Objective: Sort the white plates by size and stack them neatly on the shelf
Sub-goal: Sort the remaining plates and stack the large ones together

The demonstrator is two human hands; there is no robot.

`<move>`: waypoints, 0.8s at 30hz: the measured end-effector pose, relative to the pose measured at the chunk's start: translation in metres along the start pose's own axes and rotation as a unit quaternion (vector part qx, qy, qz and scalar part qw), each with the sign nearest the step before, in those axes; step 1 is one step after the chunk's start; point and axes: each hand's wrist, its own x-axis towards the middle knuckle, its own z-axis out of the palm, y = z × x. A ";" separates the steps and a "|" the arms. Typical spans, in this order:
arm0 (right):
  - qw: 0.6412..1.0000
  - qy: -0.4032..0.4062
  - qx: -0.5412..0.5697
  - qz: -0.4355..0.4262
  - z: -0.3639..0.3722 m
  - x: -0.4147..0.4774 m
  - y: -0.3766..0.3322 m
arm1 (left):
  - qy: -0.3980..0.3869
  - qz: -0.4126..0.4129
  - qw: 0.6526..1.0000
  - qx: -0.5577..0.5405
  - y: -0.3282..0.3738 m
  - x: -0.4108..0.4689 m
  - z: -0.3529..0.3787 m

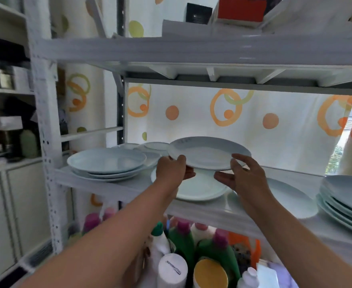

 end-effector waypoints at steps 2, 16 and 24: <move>1.000 -0.020 -0.009 0.008 0.015 -0.003 -0.001 | 0.026 0.017 1.000 0.002 0.007 0.003 -0.015; 0.994 -0.101 0.026 0.016 0.086 -0.027 0.004 | 0.195 -0.010 0.980 0.047 0.043 0.043 -0.150; 0.991 -0.133 0.026 0.019 0.107 -0.034 0.008 | 0.171 -0.063 0.980 0.084 0.051 0.050 -0.179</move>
